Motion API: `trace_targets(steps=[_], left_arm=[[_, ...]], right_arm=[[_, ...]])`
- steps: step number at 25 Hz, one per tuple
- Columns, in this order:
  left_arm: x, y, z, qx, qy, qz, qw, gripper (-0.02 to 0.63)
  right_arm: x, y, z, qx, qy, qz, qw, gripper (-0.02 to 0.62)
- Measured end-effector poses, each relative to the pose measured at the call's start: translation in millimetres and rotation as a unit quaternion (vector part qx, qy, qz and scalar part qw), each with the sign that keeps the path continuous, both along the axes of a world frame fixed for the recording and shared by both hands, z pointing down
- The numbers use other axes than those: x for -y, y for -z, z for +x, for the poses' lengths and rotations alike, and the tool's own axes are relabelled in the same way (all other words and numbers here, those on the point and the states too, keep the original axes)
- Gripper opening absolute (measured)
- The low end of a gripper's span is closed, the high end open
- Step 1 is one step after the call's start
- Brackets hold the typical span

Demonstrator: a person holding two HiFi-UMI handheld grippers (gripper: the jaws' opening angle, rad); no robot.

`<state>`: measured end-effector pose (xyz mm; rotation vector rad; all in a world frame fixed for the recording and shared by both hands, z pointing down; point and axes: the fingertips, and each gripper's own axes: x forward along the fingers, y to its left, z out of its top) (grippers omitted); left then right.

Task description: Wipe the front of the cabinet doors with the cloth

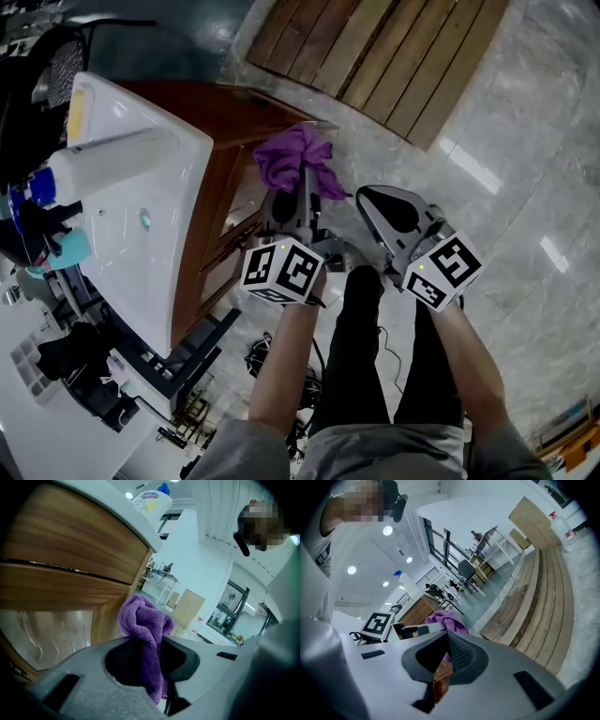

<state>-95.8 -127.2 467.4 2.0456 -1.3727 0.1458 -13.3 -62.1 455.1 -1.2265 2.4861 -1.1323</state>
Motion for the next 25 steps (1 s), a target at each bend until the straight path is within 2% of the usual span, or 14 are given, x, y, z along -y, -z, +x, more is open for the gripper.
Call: trace_targets(steps=[16,25], left_arm=[[-69.4,-16.2,-23.3,-0.004,0.022,-0.020,0.9996,0.067],[-96.0,-40.8,-59.6,0.007,0.050,-0.039,0.9980,0.067]], right_arm=[[-49.5,-12.5,-24.4,0.009,0.027,-0.012,1.000,0.011],[-62.4,-25.2,-44.8,0.013,0.033,-0.018,0.999,0.011]])
